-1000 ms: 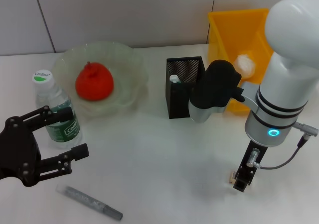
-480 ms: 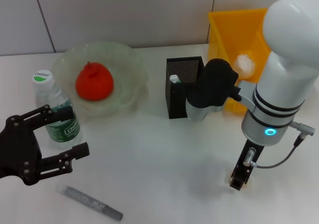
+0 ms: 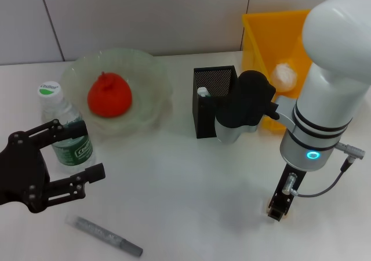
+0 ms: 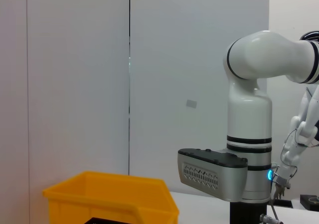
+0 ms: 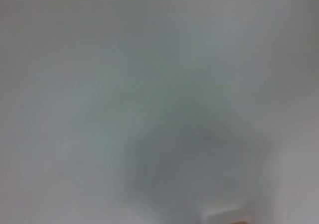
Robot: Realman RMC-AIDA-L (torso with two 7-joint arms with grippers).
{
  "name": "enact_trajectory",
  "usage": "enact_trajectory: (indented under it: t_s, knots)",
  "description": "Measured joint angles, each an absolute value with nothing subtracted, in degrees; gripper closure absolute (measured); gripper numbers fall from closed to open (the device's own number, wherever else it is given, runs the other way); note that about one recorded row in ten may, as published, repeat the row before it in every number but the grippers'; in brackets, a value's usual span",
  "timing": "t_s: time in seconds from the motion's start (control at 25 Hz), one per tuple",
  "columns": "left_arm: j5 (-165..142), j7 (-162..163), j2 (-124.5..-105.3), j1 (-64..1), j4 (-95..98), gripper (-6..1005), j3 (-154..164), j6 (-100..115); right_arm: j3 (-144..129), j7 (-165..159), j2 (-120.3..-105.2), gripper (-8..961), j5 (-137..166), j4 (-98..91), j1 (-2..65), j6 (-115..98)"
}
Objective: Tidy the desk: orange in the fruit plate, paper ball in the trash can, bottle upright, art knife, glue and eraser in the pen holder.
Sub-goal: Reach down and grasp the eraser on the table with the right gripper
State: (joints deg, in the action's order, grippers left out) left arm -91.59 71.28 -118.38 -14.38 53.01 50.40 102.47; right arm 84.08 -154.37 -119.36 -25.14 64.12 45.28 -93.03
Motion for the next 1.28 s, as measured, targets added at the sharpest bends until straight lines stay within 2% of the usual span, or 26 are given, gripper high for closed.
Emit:
enact_trajectory:
  t_s: [0.2, 0.88, 1.2, 1.28]
  knots:
    - [-91.6, 71.3, -118.38, -14.5, 53.0, 239, 50.4, 102.5, 84.1, -154.5, -119.36, 592, -25.0, 64.1, 45.3, -92.9]
    - [-91.6, 70.7, -118.38, -14.6, 52.9, 244, 50.4, 102.5, 82.5, -155.5, -119.43, 586, -25.1, 62.7, 46.1, -92.4]
    - [-91.6, 70.7, -118.38, -14.6, 52.9, 246, 50.4, 102.5, 82.5, -155.6, -119.44, 711, -25.2, 62.7, 46.1, -92.4]
    - [-91.6, 70.7, -118.39, -14.6, 52.9, 247, 50.3, 102.5, 82.4, -155.6, -119.44, 709, -25.1, 62.7, 46.1, -92.4]
